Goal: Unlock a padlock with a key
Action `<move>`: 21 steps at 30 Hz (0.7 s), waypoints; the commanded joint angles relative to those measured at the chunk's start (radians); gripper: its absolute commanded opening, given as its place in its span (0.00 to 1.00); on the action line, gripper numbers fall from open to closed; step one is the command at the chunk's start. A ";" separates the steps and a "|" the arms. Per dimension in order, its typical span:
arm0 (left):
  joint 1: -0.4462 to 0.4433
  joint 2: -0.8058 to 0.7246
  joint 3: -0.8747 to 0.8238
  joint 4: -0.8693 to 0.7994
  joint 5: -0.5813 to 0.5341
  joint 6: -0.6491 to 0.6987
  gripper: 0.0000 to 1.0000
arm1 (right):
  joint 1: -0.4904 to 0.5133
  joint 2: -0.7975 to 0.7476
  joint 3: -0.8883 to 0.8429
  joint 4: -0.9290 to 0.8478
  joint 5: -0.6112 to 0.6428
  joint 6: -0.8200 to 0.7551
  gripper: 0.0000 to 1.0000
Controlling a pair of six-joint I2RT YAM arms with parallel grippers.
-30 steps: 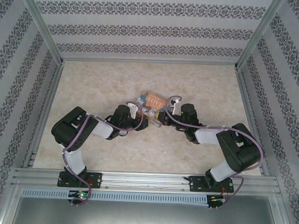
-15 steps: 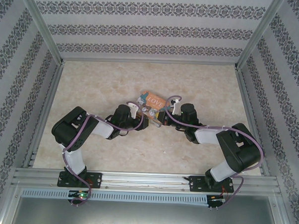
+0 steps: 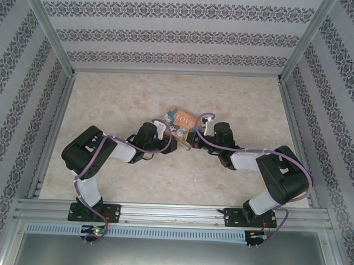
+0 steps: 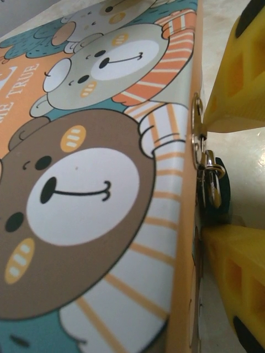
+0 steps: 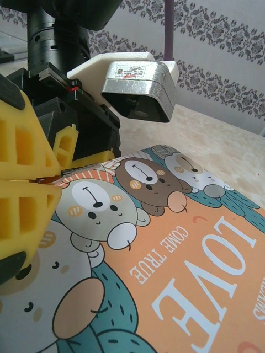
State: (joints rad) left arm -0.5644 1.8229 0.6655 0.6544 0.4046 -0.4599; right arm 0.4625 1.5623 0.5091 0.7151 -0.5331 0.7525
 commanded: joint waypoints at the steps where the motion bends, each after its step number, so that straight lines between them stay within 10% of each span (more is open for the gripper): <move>1: -0.031 0.024 0.021 -0.040 0.002 0.009 0.46 | 0.015 0.001 0.005 -0.055 0.004 -0.015 0.00; 21: -0.046 0.053 0.047 -0.060 -0.073 -0.046 0.42 | 0.024 -0.013 0.003 -0.063 0.015 -0.015 0.00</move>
State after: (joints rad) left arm -0.5838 1.8404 0.6926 0.6380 0.3492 -0.4828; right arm 0.4694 1.5578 0.5091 0.7074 -0.5251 0.7521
